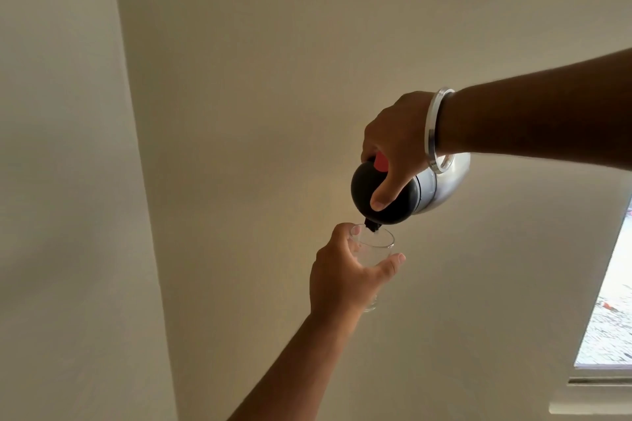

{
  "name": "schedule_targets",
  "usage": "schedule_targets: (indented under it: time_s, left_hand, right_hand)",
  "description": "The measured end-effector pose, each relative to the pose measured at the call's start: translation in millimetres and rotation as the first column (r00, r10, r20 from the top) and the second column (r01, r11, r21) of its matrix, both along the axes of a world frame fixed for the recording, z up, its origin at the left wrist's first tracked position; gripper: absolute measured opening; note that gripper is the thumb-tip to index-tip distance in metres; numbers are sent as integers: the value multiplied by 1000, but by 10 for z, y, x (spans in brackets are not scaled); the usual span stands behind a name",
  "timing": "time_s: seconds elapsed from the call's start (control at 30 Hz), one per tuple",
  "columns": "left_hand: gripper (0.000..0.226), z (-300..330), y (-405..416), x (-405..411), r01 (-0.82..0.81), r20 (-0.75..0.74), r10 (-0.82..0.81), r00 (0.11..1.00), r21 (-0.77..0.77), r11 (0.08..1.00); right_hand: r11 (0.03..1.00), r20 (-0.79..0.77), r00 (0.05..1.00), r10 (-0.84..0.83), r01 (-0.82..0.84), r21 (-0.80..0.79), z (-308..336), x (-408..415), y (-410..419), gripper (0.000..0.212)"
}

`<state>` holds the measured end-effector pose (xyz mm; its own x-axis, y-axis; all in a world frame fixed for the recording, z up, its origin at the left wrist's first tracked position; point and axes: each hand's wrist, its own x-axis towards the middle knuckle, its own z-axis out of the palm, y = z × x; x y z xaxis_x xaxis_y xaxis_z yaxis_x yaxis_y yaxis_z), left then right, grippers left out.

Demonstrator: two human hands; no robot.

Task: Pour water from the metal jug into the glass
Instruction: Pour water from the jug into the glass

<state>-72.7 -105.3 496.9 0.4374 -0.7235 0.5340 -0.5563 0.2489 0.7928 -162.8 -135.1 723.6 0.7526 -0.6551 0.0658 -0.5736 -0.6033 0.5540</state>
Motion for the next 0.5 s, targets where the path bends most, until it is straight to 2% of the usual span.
schedule_targets:
  time_s: [0.5]
  left_hand:
    - [76,42,-44,10,-39,38,40,998,-27,999]
  right_hand:
    - [1000,-25,1000,9,-10,-24,-31,49,-72,77]
